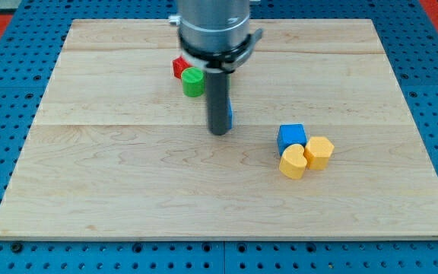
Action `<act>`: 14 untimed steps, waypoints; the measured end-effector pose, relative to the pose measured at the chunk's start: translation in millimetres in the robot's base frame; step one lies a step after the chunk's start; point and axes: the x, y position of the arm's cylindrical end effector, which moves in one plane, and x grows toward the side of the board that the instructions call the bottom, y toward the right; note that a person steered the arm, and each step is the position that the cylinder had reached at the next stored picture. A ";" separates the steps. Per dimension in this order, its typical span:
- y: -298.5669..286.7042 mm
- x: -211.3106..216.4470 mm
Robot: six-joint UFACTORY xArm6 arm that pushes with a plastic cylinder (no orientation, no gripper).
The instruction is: Push the yellow star slightly left center of the board
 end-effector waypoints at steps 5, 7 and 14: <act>112.5 59.7; 105.2 54.0; -178.1 28.4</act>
